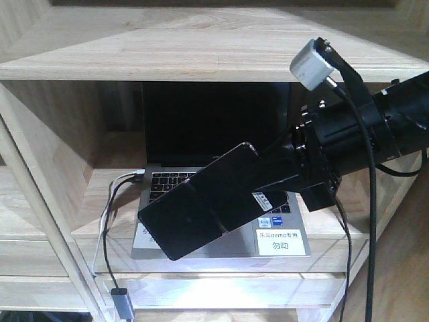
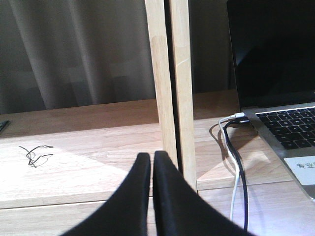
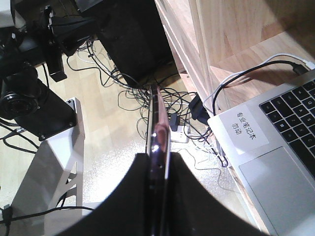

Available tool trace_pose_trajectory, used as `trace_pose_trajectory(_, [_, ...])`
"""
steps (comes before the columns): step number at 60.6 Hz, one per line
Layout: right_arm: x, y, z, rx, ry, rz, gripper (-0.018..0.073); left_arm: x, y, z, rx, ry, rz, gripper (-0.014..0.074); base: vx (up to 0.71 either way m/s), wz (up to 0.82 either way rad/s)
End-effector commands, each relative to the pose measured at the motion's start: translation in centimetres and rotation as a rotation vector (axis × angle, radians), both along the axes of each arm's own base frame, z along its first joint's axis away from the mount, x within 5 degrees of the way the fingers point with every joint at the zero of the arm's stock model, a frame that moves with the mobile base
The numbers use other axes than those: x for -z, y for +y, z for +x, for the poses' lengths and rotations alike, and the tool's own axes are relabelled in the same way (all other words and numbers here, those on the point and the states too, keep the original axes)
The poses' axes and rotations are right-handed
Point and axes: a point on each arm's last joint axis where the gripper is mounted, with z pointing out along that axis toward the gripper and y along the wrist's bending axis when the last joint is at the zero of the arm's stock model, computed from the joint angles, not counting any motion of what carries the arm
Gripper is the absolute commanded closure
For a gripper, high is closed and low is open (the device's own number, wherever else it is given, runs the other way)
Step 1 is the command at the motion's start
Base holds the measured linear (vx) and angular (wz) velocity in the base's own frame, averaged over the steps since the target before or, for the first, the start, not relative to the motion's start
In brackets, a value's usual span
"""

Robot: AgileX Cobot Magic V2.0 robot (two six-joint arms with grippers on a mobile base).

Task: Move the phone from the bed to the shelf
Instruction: 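Approach the shelf and hold the phone above the laptop, then raise the right gripper with the phone up to the shelf board above the laptop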

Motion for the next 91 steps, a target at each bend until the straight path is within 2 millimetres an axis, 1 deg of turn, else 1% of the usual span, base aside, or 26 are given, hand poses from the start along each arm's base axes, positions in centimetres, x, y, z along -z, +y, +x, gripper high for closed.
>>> trace_pose_trajectory(1, [-2.2,0.2,-1.3,-0.044,-0.017,0.086,0.0561,-1.5,0.0,-0.1,0.004,-0.107,-0.015,0.0595,0.0,0.0])
trace_pose_trajectory(55, [-2.2,0.2,-1.2,-0.035,-0.023,0.087,0.0561,-1.5,0.0,-0.1,0.004,-0.107,-0.015,0.0595,0.0,0.0])
trace_pose_trajectory(60, [-2.4,0.2,-1.2,-0.035,-0.03,0.091,0.0561,-1.5,0.0,-0.1,0.004,-0.107,-0.015,0.0595,0.0,0.0])
trace_pose_trajectory(70, [-4.0,0.4,-1.3,-0.041,-0.061,0.147,0.0561,-1.5,0.0,-0.1,0.004,-0.107,-0.015,0.0595,0.0,0.0])
trace_pose_trajectory(91, [-10.4,0.6,-1.7,-0.033,-0.237,0.309,0.0561,-1.5,0.0,-0.1,0.004,-0.107,-0.015,0.0595,0.0,0.0])
